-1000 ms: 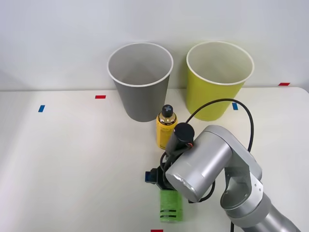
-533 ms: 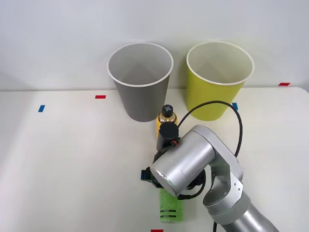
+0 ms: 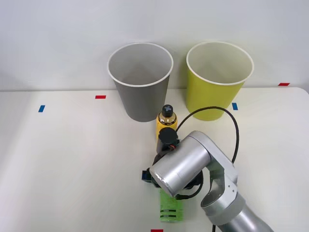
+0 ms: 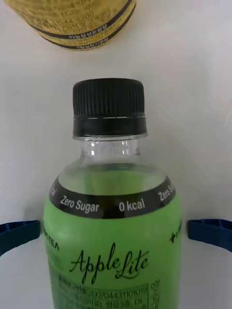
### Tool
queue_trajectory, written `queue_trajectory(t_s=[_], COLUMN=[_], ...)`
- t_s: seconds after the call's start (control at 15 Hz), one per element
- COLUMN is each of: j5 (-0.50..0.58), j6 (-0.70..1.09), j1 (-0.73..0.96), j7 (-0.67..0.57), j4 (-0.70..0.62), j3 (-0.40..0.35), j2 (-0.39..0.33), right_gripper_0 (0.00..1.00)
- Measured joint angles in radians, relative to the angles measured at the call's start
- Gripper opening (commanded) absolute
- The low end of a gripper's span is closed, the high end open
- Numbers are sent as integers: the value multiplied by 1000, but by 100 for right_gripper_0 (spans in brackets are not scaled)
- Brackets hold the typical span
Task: Put cans in the gray bin, plastic bottles in the light green bin
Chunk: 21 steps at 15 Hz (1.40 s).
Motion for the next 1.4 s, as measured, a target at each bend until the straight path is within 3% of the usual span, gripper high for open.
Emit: queue_trajectory(t_s=[0.07, 0.13, 1.07, 1.4], j5=[3, 4, 87, 183], j6=[-1, -1, 30, 17], j1=[0, 1, 136, 230], j7=[2, 3, 71, 314], j4=[0, -1, -333, -584], j3=[0, 0, 25, 24], j2=[1, 2, -58, -133], right_gripper_0=[20, 3, 0, 0])
